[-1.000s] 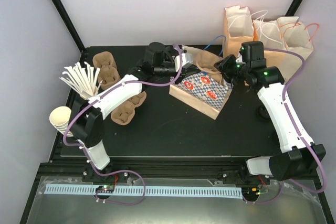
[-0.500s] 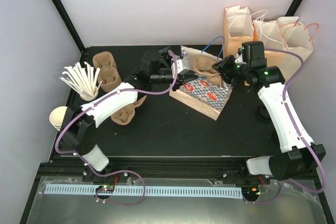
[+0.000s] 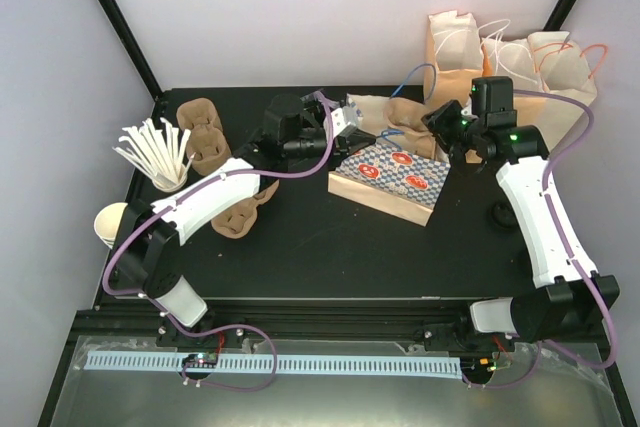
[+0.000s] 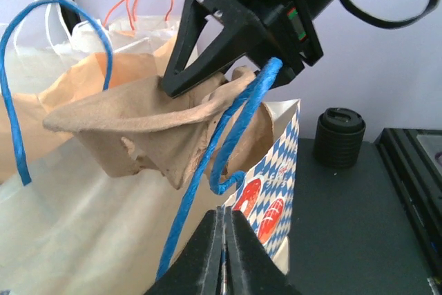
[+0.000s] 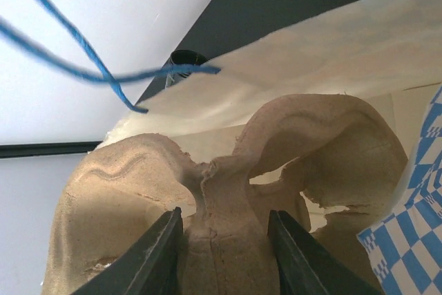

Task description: Pack the takeout coffee

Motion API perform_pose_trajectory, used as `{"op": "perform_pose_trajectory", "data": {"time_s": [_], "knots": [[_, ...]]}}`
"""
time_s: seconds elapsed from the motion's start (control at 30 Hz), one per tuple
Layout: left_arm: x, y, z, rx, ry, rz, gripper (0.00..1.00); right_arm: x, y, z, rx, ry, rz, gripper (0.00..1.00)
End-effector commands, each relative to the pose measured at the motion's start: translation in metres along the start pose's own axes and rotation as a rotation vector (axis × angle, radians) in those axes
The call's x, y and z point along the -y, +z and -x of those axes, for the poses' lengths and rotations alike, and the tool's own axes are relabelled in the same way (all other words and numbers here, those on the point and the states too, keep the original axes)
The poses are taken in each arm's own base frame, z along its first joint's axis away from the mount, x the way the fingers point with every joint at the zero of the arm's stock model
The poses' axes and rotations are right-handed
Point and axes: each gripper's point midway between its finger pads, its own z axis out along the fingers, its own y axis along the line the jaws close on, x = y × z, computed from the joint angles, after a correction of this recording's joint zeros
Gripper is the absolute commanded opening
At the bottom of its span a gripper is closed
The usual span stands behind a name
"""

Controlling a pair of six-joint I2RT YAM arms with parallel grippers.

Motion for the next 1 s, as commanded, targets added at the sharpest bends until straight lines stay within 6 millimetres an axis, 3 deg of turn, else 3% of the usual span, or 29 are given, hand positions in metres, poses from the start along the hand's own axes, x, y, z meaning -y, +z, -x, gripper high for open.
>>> {"op": "perform_pose_trajectory", "data": {"time_s": [0.0, 0.2, 0.47, 0.63, 0.97], "knots": [[0.014, -0.008, 0.023, 0.061, 0.048, -0.033, 0.15, 0.002, 0.004, 0.010, 0.036, -0.026, -0.025, 0.36], [0.007, -0.007, 0.010, -0.006, 0.107, 0.011, 0.43, 0.003, 0.009, 0.012, 0.031, -0.045, -0.042, 0.37], [-0.019, 0.001, 0.000, -0.121, 0.130, 0.089, 0.47, 0.004, 0.018, 0.012, 0.008, -0.062, -0.065, 0.37], [-0.027, 0.001, -0.006, -0.224, 0.218, 0.097, 0.57, 0.001, 0.020, 0.012, 0.006, -0.114, -0.108, 0.40], [-0.023, 0.008, -0.048, -0.406, 0.204, -0.018, 0.50, 0.013, 0.030, 0.008, -0.011, -0.168, -0.195, 0.40]]}}
